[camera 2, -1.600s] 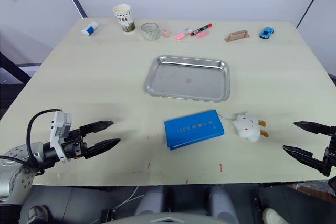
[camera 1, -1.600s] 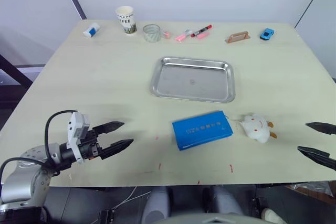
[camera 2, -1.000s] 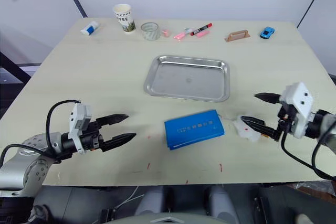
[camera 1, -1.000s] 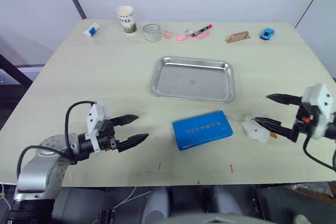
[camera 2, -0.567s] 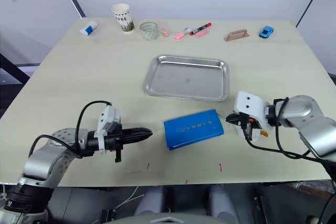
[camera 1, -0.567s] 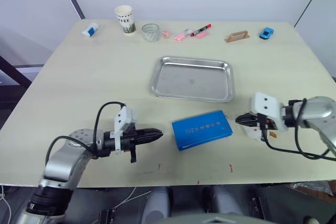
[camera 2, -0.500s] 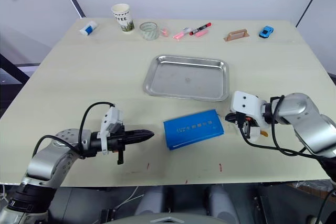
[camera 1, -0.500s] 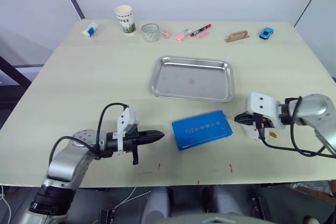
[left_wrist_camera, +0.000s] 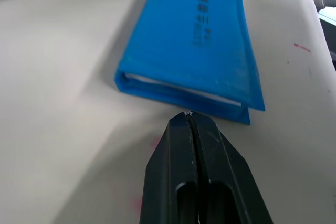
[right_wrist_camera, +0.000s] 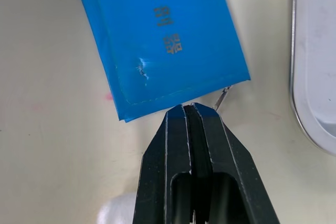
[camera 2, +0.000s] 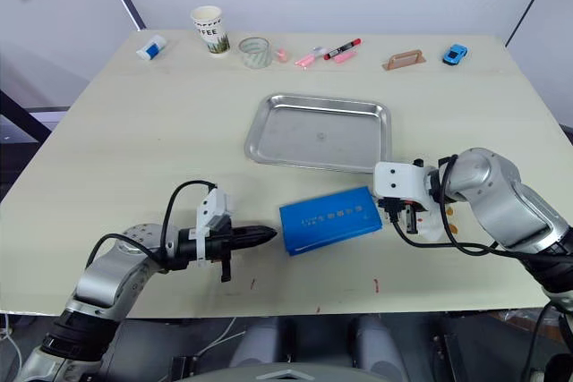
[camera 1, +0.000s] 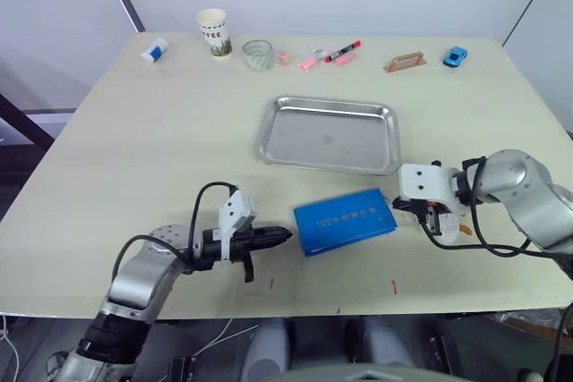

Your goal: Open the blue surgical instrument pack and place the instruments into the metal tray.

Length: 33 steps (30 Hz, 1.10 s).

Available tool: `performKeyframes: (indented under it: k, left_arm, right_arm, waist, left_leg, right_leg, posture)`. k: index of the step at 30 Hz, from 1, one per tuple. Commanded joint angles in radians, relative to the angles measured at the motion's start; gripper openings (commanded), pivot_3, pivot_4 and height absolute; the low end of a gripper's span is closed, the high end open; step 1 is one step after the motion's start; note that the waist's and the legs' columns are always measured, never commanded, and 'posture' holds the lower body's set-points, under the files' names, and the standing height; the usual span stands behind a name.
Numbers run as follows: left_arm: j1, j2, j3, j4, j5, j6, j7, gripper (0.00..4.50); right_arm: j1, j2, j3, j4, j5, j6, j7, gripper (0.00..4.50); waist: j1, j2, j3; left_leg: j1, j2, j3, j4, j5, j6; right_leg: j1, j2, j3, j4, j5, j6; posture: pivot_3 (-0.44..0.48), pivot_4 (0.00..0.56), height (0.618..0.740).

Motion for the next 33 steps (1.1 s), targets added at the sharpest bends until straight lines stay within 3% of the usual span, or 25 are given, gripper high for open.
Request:
performKeyframes:
  k: [1,15,33]
  left_arm:
    - [-0.012,-0.016,-0.017,-0.003,0.010,-0.016,0.005,0.04]
    - [-0.053,-0.084,-0.045,0.014,0.024,-0.037,0.002,0.04]
    - [-0.092,-0.089,-0.063,0.086,0.058,-0.079,-0.037,0.04]
  right_arm:
    - [-0.028,0.007,0.009,-0.011,-0.043,-0.019,0.020,0.00]
    - [-0.024,0.097,0.052,0.026,-0.125,-0.065,0.076,0.00]
    - [-0.023,0.065,0.063,0.025,-0.256,-0.073,0.085,0.00]
  waist:
    - [0.000,0.000,0.000]
    - [0.000,0.000,0.000]
    - [0.001,0.000,0.000]
  left_leg:
    - [0.000,0.000,0.000,0.000,0.000,0.000]
    - [0.000,0.000,0.000,0.000,0.000,0.000]
    - [0.000,0.000,0.000,0.001,0.000,0.000]
  right_leg:
    - [0.000,0.000,0.000,0.000,0.000,0.000]
    - [0.000,0.000,0.000,0.000,0.000,0.000]
    - [0.000,0.000,0.000,0.000,0.000,0.000]
  posture:
    - [0.000,0.150,0.740]
    - [0.000,0.150,0.740]
    - [0.000,0.150,0.740]
